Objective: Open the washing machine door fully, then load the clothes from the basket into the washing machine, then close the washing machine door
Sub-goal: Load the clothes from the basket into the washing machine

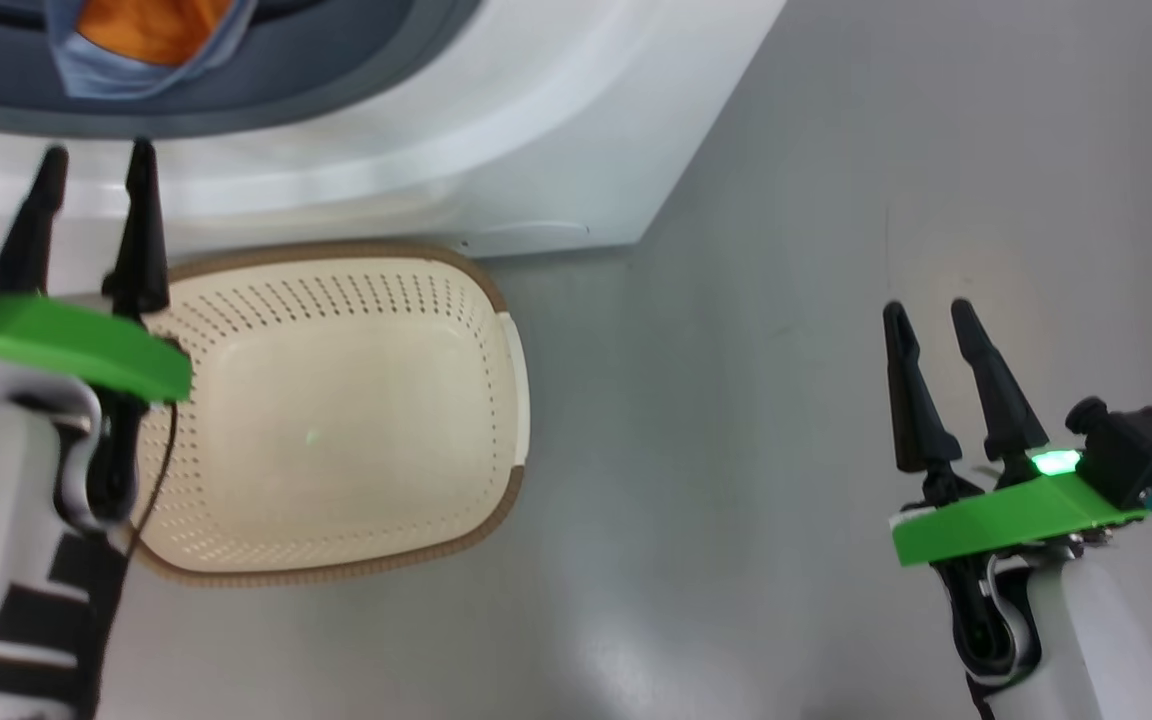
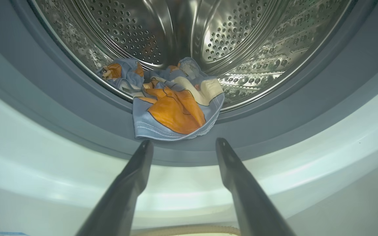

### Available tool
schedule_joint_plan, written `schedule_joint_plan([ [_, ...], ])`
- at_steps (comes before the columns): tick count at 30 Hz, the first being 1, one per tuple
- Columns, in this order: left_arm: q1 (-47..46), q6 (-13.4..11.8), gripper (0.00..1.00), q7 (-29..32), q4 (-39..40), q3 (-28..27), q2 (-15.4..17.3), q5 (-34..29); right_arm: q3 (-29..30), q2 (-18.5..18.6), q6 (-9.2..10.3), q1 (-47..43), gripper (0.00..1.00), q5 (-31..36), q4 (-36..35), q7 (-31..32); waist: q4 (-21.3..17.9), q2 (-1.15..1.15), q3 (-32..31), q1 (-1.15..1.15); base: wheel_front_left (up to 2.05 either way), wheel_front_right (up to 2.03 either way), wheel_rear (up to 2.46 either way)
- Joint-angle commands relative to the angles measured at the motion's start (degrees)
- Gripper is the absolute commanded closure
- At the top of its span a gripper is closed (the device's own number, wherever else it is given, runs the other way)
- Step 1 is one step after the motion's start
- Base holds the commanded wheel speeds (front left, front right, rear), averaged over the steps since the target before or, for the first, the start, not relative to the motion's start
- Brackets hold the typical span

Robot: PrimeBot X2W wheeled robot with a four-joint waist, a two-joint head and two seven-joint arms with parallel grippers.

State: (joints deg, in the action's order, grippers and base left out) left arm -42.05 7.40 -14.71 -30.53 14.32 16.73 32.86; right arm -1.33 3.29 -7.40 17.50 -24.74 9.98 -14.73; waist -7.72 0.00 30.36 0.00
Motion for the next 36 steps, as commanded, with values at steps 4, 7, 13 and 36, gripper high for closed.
schedule_joint_plan([
  [4, 6.0, 0.1, 0.00, -0.3, 3.3, -5.2, 0.9, -2.8, -1.1, 1.4, -0.09, -3.5, 0.00, 0.2, -0.2, -0.3, 1.8, 0.00, -5.5, 0.00, 0.00, 0.00, 0.00],
  [7, 9.3, 0.1, 0.00, -0.3, 4.4, -6.8, 0.4, -4.3, -1.2, 2.3, -0.09, -4.8, 0.00, 0.0, 0.3, -0.3, 2.2, 0.00, -7.9, 0.00, 0.00, 0.00, 0.00],
  [13, 15.8, 0.1, 0.00, -0.3, 6.5, -9.0, -0.5, -6.7, -1.5, 4.2, -0.09, -7.3, 0.00, -0.6, 1.2, -0.3, 2.6, 0.00, -12.5, 0.00, 0.00, 0.00, 0.00],
  [36, 37.3, 0.1, 0.00, -0.3, 16.2, -16.1, -4.9, -10.0, 0.4, 8.5, -0.09, -17.6, 0.00, -2.9, 1.9, -0.3, 3.3, 0.00, -25.1, 0.00, 0.00, 0.00, 0.00],
])
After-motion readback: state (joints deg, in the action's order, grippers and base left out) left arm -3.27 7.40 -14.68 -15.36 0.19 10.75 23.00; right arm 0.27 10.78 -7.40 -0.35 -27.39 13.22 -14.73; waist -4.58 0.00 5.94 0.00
